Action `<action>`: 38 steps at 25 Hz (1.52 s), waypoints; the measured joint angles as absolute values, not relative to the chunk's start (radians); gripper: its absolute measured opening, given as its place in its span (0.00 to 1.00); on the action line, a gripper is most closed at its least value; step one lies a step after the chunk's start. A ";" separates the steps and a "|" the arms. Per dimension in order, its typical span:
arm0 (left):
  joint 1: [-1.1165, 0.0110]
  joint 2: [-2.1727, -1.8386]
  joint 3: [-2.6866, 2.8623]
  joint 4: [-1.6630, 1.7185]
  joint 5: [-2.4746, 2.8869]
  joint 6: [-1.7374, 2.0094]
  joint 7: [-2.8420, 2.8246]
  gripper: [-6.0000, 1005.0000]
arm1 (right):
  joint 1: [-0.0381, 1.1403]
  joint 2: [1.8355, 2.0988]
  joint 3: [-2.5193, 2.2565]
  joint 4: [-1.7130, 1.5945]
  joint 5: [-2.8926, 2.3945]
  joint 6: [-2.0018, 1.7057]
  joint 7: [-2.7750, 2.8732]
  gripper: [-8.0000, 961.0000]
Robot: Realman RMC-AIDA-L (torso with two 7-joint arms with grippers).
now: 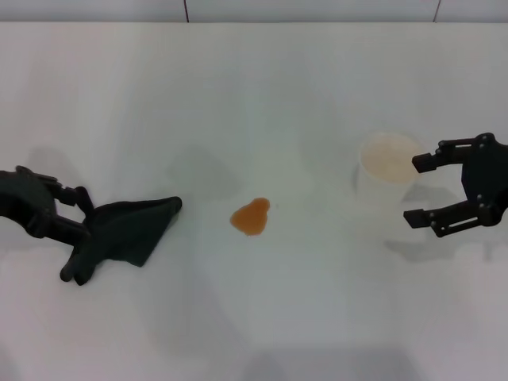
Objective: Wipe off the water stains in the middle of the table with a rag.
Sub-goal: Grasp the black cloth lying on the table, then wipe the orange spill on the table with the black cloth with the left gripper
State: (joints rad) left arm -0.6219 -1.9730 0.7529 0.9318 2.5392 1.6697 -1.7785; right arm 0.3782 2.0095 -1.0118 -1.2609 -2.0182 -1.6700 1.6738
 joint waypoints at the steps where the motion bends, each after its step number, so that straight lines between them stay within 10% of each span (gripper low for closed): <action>1: -0.625 -1.978 0.763 0.930 2.544 1.663 -1.780 0.87 | 0.378 2.010 -1.012 -1.259 -2.018 -1.670 1.674 0.91; 23: -0.655 -2.054 0.806 0.929 2.665 1.589 -1.799 0.58 | 0.390 2.009 -1.012 -1.244 -2.020 -1.654 1.677 0.91; 38: -0.700 -2.060 0.816 0.873 2.693 1.577 -1.831 0.11 | 0.394 2.009 -1.012 -1.244 -2.015 -1.645 1.677 0.91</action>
